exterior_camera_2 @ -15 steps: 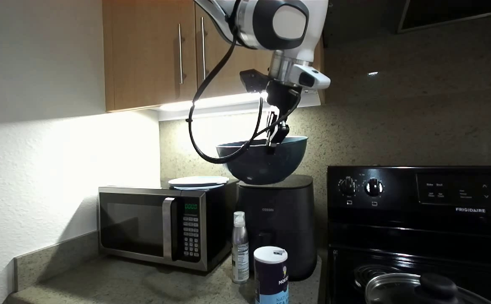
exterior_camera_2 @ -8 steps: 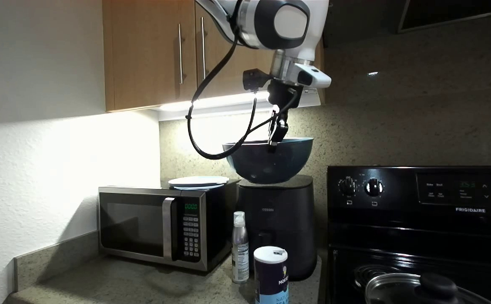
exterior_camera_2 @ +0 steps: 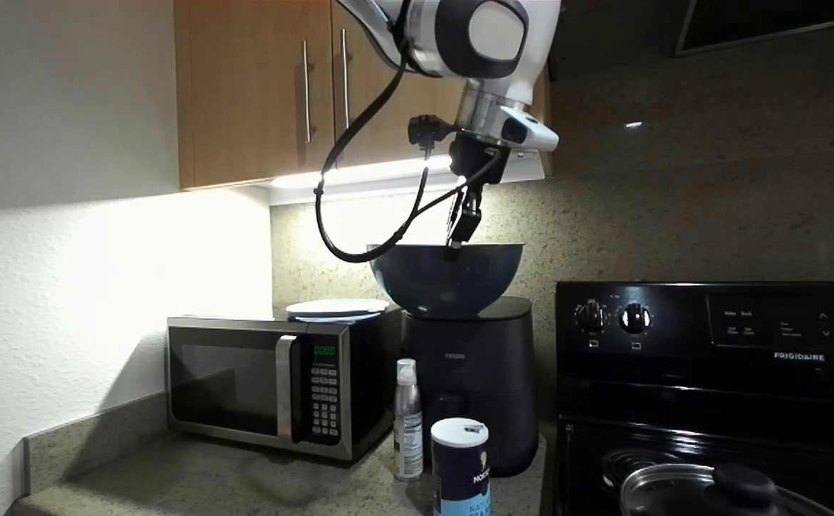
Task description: Put the bowl on top of the air fryer then place it back down on the counter.
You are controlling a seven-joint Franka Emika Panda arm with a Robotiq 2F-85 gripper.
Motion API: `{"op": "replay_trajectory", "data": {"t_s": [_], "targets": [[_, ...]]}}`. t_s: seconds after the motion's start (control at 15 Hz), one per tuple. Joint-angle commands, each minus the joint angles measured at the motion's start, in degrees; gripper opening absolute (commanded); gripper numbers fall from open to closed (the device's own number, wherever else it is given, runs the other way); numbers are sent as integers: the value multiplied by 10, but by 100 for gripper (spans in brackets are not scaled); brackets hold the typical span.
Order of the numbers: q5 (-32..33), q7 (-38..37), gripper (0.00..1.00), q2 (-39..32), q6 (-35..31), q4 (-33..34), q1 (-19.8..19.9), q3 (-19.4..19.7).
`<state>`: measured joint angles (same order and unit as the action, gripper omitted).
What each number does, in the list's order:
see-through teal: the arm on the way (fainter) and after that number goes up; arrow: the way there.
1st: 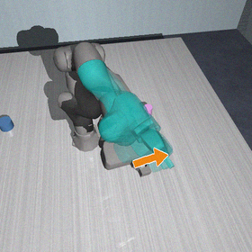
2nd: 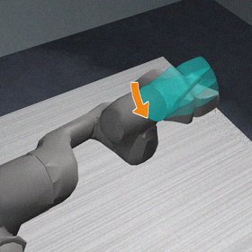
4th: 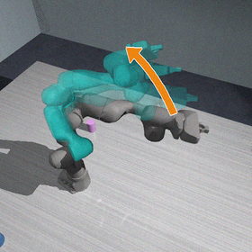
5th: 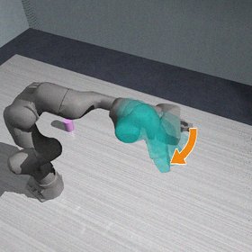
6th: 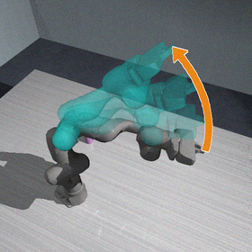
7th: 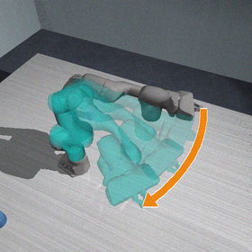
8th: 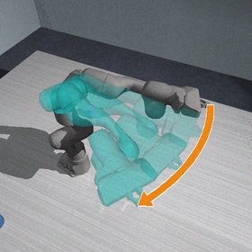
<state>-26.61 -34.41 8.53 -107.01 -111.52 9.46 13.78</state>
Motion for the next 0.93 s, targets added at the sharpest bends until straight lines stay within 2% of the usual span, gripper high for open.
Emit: {"op": "replay_trajectory", "data": {"t_s": [0.0,0.27,0.73,0.8,0.87], "targets": [[1,-5,7,-6,44,29,13,-6],[6,-11,7,-9,40,34,14,-8],[21,-54,7,-9,-51,23,16,-15],[29,-55,33,-9,-60,23,17,-16],[37,-56,34,-9,-69,23,17,-16]]}}
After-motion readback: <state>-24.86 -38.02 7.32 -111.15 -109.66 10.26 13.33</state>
